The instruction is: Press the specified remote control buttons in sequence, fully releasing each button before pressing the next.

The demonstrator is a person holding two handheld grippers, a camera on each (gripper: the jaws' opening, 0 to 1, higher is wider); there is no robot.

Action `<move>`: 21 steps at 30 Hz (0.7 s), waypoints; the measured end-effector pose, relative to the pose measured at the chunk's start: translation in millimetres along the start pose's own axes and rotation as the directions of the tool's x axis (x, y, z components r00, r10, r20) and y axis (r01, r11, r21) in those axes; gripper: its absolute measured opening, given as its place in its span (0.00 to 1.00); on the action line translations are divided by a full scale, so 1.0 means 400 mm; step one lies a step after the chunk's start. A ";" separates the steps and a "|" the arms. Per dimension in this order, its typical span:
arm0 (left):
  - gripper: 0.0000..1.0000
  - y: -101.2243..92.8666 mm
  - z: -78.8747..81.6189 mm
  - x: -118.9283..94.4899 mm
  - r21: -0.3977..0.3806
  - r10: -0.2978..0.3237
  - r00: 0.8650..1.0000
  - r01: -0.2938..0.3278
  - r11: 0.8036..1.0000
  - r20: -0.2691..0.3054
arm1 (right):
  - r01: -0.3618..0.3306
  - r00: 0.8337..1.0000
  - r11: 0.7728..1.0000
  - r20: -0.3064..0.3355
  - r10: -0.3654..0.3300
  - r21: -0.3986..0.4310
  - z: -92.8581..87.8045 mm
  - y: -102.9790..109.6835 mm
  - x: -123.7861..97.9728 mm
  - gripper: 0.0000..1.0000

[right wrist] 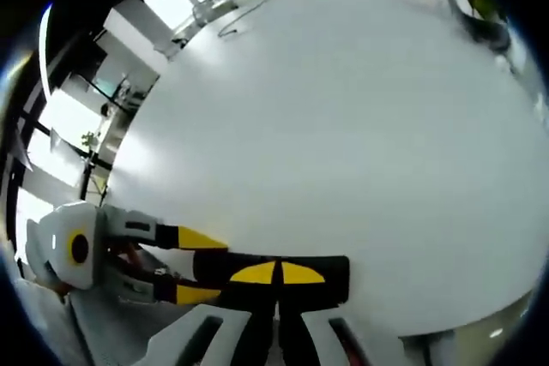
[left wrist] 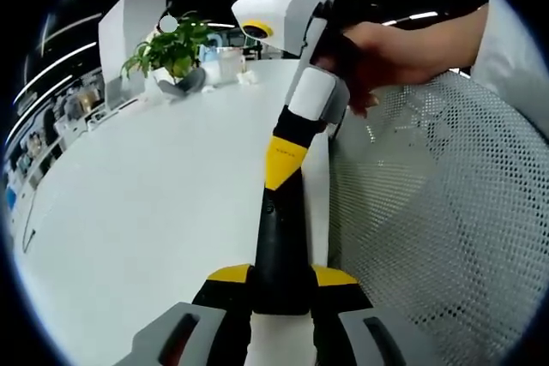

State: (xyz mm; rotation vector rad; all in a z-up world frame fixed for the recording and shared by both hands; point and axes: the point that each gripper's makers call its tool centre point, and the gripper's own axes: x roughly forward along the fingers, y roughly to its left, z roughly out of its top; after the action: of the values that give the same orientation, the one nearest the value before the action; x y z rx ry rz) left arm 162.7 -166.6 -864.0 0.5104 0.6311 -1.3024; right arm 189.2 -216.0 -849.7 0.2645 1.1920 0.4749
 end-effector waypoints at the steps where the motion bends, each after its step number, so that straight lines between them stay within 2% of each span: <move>1: 0.25 -0.001 0.000 0.000 0.002 -0.001 1.000 0.001 1.000 0.000 | -0.006 1.000 1.000 0.002 0.006 -0.001 0.001 0.003 0.001 0.00; 9: 0.25 -0.012 0.004 0.005 0.021 -0.018 1.000 0.018 1.000 0.003 | -0.032 0.999 0.997 0.003 0.033 -0.064 -0.001 0.031 0.013 0.00; 15: 0.25 -0.016 0.005 0.005 0.023 -0.023 1.000 0.023 0.999 0.004 | -0.065 0.997 0.998 -0.032 0.065 -0.024 -0.013 0.034 0.018 0.00; 21: 0.25 -0.016 0.004 0.006 0.021 -0.024 1.000 0.024 0.999 0.005 | -0.043 0.997 0.997 -0.064 0.039 -0.065 -0.028 0.034 0.029 0.00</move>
State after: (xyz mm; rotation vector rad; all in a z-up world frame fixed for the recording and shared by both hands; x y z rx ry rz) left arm 157.0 -170.6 -864.2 0.5181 0.6212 -1.3336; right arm 179.4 -199.0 -857.4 0.2188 1.2310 0.5615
